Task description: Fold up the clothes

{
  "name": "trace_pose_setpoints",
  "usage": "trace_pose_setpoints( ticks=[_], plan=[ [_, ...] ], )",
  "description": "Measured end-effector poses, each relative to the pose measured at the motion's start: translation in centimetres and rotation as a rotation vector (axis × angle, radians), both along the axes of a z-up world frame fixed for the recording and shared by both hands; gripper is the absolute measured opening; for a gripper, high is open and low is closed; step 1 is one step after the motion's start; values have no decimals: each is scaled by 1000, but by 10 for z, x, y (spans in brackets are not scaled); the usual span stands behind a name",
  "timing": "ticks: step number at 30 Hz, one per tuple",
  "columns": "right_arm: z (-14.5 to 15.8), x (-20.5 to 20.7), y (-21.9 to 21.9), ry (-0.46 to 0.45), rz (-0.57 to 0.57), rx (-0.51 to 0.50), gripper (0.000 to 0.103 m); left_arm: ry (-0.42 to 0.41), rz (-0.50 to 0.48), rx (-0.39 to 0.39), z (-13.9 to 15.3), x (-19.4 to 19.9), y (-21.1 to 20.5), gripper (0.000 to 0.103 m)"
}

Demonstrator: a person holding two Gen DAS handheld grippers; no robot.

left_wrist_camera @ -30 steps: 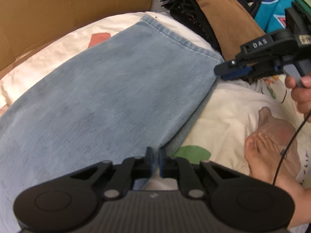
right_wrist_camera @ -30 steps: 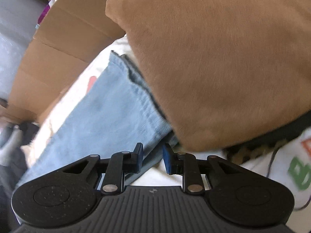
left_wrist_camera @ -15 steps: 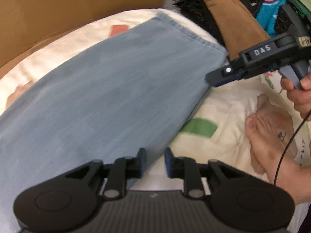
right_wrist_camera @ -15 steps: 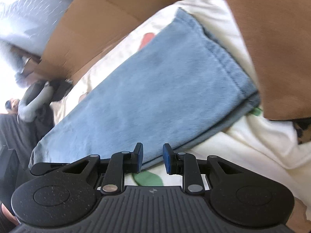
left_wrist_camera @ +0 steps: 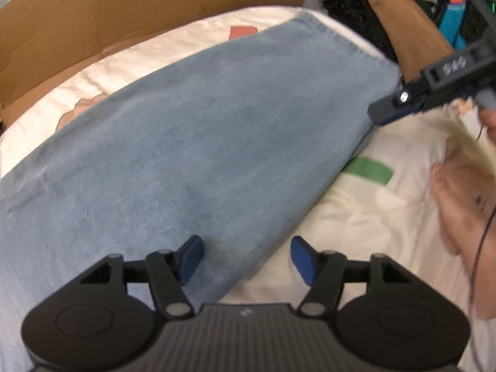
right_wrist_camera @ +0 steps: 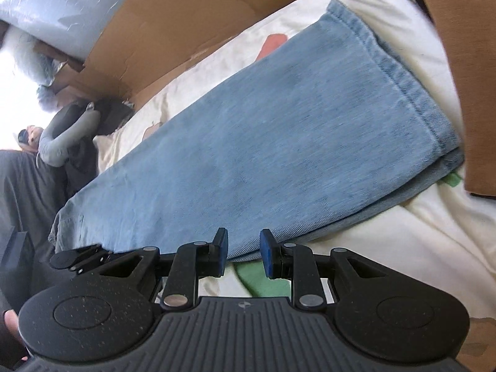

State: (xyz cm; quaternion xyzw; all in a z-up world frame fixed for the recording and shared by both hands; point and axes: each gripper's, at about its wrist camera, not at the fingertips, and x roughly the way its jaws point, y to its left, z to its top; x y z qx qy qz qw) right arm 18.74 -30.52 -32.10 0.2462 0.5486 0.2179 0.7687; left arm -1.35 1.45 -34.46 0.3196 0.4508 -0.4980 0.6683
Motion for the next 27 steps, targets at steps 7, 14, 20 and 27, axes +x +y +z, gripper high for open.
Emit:
trace_pose_setpoints(
  ticks=[7,14,20,27],
  plan=[
    [8,-4,19,-35,108,28,24,29,56,-28,5,18,8,17],
    [11,-9,52,-71,248,14,24,89,139,-92,24,34,13,8],
    [-1,-2,73,-96,298,-46,25,94,150,-102,25,35,14,8],
    [-22,2,82,-57,319,-97,25,105,120,-14,0,25,10,20]
  ],
)
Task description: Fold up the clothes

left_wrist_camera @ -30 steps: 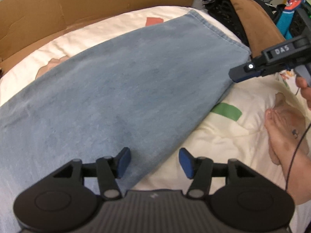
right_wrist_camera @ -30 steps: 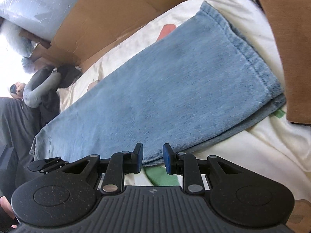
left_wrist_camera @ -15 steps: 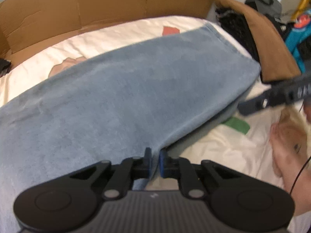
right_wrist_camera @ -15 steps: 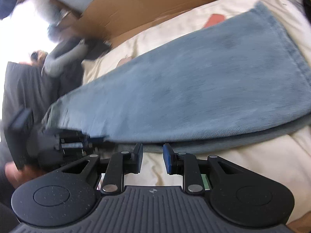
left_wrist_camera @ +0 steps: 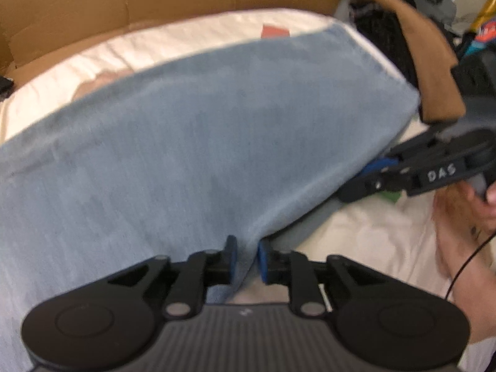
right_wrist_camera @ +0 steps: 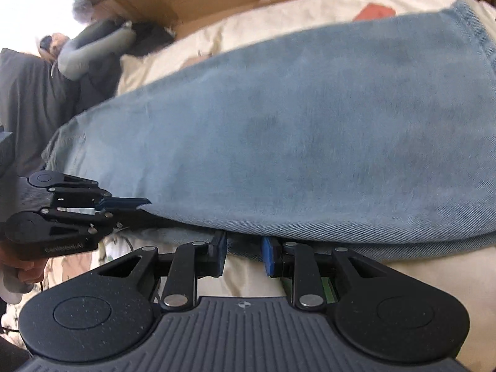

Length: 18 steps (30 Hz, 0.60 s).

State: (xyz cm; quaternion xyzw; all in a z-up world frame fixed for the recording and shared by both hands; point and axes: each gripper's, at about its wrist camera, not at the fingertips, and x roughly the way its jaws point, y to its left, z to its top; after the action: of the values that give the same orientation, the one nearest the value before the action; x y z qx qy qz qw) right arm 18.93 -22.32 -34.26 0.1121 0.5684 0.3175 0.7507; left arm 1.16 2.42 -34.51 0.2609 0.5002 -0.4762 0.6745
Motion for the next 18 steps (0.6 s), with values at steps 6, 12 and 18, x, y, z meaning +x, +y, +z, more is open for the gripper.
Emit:
trace_pose_setpoints(
  ticks=[6,12,18],
  plan=[
    [0,-7,2,9,31,-10,25,12,-5,23,-4,-6,12,25],
    [9,-10,2,8,60,-3,26,-5,48,45,8,3,41,25],
    [17,-12,4,8,79,13,26,-60,218,35,29,27,89,50]
  ],
)
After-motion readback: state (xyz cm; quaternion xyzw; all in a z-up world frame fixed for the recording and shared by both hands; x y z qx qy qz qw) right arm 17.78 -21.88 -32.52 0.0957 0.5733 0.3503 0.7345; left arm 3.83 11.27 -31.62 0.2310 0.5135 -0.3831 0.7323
